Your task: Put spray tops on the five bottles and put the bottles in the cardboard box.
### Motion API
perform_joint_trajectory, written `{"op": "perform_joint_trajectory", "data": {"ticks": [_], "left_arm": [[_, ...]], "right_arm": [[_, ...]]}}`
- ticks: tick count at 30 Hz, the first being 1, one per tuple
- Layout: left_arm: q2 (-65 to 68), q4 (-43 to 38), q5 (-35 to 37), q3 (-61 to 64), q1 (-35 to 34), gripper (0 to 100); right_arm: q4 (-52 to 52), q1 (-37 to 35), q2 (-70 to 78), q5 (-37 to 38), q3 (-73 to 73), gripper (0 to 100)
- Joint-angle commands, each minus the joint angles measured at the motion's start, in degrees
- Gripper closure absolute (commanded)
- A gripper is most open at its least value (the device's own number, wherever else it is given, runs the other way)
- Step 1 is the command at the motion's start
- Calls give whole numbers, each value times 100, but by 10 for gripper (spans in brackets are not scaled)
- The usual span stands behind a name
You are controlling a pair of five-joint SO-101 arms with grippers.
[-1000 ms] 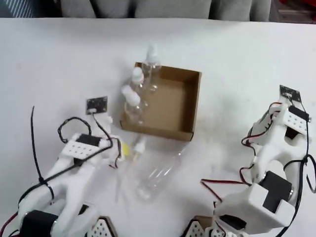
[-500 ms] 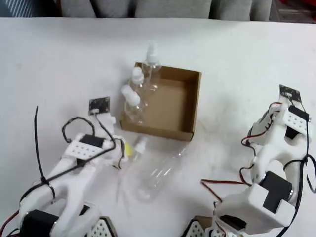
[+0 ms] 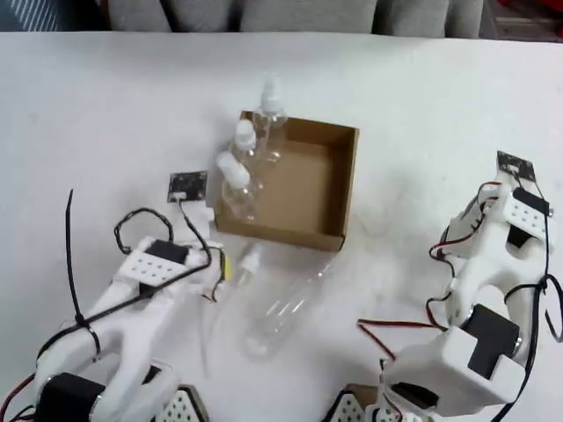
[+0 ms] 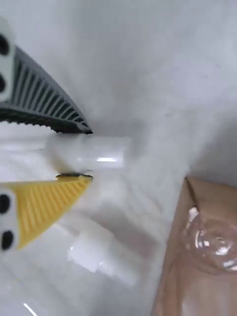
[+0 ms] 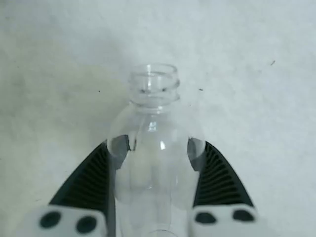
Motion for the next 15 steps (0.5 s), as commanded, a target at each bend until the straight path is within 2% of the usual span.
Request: {"op": "perform_joint_trajectory", "data": {"ticks": [1, 6, 9, 12, 15], "left_arm": [[-31, -132, -105, -70, 48, 978], [-48, -132, -114, -70, 40, 980], [-163, -123, -114, -79, -136, 980], [-549, -167, -273, 35, -532, 980], [-1077, -167, -730, 176, -778, 980]], "right_arm": [[119, -224, -338, 79, -70, 981], [1077, -505, -1051, 44, -378, 981], [1288, -673, -1763, 26, -229, 981], [1051, -743, -2431, 44, 378, 981], [215, -848, -3020, 18, 1240, 981]]}}
